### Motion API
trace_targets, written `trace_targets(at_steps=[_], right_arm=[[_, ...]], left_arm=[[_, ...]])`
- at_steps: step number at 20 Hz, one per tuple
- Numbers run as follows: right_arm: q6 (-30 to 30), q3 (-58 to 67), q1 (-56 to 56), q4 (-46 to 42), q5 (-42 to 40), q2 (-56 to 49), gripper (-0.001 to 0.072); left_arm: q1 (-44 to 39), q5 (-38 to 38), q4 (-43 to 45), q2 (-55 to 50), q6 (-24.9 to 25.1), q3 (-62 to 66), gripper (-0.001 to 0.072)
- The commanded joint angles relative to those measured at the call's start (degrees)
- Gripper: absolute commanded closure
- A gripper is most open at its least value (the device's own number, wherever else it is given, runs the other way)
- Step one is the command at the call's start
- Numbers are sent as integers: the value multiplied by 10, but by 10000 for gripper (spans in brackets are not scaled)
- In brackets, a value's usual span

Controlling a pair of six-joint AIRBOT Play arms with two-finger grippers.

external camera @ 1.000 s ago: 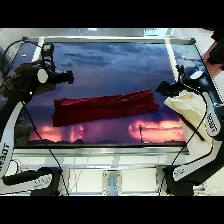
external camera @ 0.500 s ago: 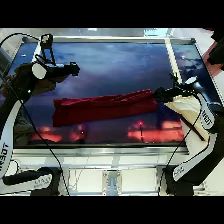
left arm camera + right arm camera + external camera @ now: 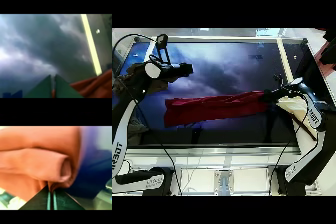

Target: Fold the shirts.

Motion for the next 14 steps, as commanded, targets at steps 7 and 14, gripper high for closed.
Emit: trace_targets(at_steps=[7,14], right_arm=[[33,116,24,26,57,108,676],[63,182,130,25,83,119,677]], left_arm=[[-140,-49,-2,-157,-70,-1,697],[-166,-41,-5,-243,-111,0,697]])
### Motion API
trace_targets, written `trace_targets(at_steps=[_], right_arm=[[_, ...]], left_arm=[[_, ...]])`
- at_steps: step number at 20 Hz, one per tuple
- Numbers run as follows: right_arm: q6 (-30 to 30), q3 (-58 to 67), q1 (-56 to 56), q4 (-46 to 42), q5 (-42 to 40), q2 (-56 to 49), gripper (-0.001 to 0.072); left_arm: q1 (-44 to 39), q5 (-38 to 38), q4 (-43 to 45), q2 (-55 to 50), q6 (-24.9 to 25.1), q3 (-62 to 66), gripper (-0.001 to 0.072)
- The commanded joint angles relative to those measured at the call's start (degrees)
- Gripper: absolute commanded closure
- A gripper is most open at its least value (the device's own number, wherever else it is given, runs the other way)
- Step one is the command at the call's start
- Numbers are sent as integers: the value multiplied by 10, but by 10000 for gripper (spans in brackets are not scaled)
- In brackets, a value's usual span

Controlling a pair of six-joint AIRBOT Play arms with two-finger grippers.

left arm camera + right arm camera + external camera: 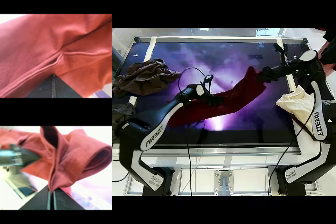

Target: Fold the shirts.

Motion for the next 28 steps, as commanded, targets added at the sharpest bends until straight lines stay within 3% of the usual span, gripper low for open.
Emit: trace_targets(at_steps=[1,5,10,16,19,20,21,24,28], right_arm=[[14,32,66,0,2,5,677],[29,72,148,0,-44,5,678],[56,83,265,-2,-159,-1,680],[76,83,416,1,-308,-61,681],[86,83,456,64,-368,-124,665],[85,83,465,90,-397,-140,511],[85,83,469,110,-431,-150,301],[84,83,441,111,-459,-147,285],[91,83,318,5,-322,-123,290]], left_arm=[[-7,2,9,-24,-10,2,697],[24,-99,146,7,-2,81,696],[92,-215,363,158,-2,164,696],[179,-281,393,281,-2,163,696],[185,-302,390,286,2,163,696],[185,-307,384,286,2,162,696],[185,-311,380,286,7,162,696],[185,-322,377,286,20,162,696],[185,-325,376,286,25,162,696]])
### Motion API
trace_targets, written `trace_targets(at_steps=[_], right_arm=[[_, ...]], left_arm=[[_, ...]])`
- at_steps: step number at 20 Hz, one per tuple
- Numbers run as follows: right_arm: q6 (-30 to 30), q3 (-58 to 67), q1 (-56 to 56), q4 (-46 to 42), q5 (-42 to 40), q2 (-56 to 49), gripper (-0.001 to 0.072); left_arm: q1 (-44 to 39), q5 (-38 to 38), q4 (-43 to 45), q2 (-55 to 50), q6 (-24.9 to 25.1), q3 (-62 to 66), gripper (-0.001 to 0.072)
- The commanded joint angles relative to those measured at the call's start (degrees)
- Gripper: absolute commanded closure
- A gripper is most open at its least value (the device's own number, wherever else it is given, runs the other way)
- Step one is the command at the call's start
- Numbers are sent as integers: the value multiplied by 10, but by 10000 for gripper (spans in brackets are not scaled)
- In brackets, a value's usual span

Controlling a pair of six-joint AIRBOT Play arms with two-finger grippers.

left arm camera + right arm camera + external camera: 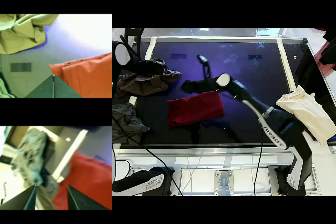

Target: Fold the shirts.

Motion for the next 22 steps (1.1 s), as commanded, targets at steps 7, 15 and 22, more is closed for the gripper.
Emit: trace_targets(at_steps=[7,15,22], right_arm=[[125,-53,-213,-167,218,-1,242],[59,-75,-187,41,234,-112,136],[43,-70,-136,72,219,-131,166]], left_arm=[[1,7,-21,1,5,0,696],[1,19,-41,0,6,0,696],[1,19,-40,0,9,0,696]])
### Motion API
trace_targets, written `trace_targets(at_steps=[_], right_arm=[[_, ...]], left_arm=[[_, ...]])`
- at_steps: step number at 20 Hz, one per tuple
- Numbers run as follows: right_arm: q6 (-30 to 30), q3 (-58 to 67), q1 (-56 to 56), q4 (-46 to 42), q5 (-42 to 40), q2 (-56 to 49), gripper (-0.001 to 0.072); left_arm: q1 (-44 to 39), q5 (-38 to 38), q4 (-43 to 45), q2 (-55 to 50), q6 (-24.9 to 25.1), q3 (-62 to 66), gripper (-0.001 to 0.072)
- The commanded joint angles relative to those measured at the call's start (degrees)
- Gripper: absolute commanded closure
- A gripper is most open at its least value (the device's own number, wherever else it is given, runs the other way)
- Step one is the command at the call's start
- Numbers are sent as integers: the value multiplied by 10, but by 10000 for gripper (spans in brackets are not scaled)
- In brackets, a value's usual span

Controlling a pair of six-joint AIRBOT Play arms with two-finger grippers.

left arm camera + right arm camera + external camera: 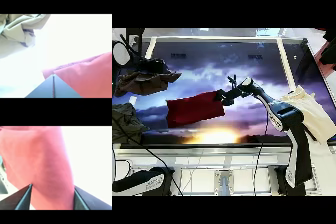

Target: Fold the shirts.

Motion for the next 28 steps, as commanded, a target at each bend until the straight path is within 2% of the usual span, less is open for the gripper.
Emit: trace_targets(at_steps=[1,2,3,4,8,10,12,17,19,24,28], right_arm=[[-4,2,17,31,0,-8,210],[-9,2,19,50,1,-8,298],[-21,2,19,70,1,-8,472],[-42,2,18,90,-2,-8,679],[-113,2,-18,204,-4,1,675],[-119,2,-57,198,-9,24,676],[-117,2,-107,151,-15,63,676],[-28,2,-277,-52,24,200,677],[-8,2,-358,-112,67,259,677],[12,2,-553,-188,219,386,678],[29,2,-652,-334,370,435,678]], left_arm=[[0,0,0,0,1,0,696],[0,0,0,0,2,0,696],[0,0,0,0,4,0,696],[0,-1,0,0,6,0,696],[0,-2,0,0,10,0,696],[0,-1,0,0,10,0,696],[0,-1,0,0,10,0,696],[0,1,-1,0,9,0,696],[0,4,-6,0,9,0,695],[0,20,-9,0,-23,0,696],[0,26,-38,0,-30,0,696]])
